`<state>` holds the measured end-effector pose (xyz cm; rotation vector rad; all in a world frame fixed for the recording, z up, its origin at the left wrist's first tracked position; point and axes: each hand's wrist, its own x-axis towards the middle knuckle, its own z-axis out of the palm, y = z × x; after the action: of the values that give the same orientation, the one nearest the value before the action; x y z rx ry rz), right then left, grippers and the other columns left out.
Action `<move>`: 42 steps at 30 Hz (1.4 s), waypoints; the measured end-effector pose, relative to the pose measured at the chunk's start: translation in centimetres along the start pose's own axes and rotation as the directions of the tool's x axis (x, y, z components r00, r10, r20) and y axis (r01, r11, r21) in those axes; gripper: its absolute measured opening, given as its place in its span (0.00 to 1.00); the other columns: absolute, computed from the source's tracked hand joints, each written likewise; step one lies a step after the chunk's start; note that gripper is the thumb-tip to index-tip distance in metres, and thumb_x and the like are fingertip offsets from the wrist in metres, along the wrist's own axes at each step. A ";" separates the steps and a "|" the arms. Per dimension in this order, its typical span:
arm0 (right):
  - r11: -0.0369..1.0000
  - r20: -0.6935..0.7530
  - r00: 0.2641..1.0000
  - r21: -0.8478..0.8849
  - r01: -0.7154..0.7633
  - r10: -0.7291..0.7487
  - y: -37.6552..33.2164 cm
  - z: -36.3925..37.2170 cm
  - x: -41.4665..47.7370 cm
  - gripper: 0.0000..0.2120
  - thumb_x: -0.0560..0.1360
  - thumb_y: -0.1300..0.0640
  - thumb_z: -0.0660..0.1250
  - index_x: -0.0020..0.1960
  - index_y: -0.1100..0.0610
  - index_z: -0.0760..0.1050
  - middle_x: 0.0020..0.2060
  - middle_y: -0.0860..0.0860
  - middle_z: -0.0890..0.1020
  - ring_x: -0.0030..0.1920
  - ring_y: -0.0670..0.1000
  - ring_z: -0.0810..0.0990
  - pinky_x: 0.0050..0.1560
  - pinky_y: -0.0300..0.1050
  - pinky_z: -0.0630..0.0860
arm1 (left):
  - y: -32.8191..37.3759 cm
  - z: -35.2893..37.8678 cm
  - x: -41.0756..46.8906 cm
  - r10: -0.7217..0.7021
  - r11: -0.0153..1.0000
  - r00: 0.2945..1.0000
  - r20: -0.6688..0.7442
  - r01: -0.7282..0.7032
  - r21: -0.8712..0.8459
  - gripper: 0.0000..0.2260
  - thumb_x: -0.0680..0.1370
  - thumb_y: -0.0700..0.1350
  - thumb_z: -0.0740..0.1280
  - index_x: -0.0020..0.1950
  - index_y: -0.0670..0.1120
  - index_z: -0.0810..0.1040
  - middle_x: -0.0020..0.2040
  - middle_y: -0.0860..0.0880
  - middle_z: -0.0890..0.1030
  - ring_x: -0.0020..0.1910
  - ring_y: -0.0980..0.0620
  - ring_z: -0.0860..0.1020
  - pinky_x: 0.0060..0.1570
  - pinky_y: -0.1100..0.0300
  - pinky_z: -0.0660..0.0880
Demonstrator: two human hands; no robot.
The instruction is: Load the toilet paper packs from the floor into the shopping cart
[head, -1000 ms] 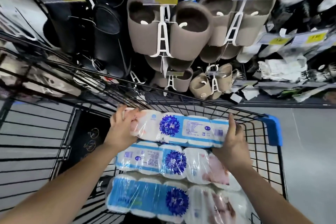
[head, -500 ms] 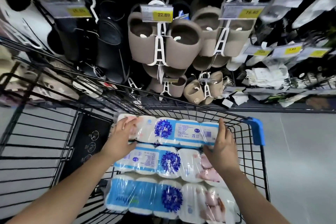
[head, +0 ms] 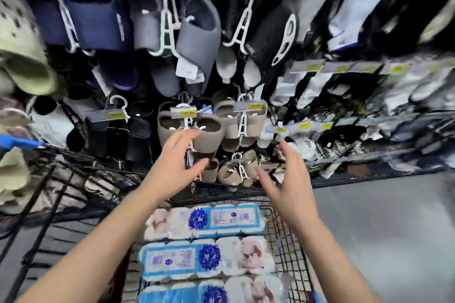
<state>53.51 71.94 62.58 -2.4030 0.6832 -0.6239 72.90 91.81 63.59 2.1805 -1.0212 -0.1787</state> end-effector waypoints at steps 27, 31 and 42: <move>0.958 -0.788 0.575 0.064 -0.279 0.220 7.9 -45.6 -28.0 0.27 0.75 0.43 0.73 0.70 0.47 0.72 0.61 0.46 0.79 0.63 0.41 0.78 0.65 0.42 0.73 | 51.9 14.6 -5.9 0.770 0.581 0.630 0.099 -0.629 -0.516 0.26 0.77 0.59 0.69 0.73 0.55 0.70 0.67 0.57 0.76 0.68 0.59 0.74 0.69 0.51 0.73; 0.943 -0.812 0.534 0.057 -0.328 0.235 12.3 -49.7 -32.7 0.27 0.74 0.41 0.71 0.70 0.47 0.72 0.60 0.46 0.80 0.62 0.42 0.79 0.65 0.43 0.75 | 56.8 20.5 -8.9 0.782 0.554 0.609 0.132 -0.582 -0.596 0.24 0.78 0.55 0.71 0.73 0.52 0.72 0.66 0.55 0.77 0.67 0.60 0.75 0.68 0.54 0.74; 0.874 -0.813 0.450 0.139 -0.466 0.369 23.4 -56.1 -38.3 0.25 0.75 0.47 0.74 0.70 0.49 0.72 0.61 0.45 0.80 0.61 0.41 0.78 0.65 0.49 0.75 | 66.7 34.1 -8.9 0.825 0.536 0.498 0.268 -0.538 -0.651 0.23 0.78 0.53 0.71 0.72 0.51 0.72 0.67 0.54 0.76 0.66 0.60 0.75 0.67 0.58 0.75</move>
<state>-14.67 56.24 78.82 -1.7605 1.6804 -1.5415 12.02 50.62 80.69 1.0711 -1.9007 -0.6302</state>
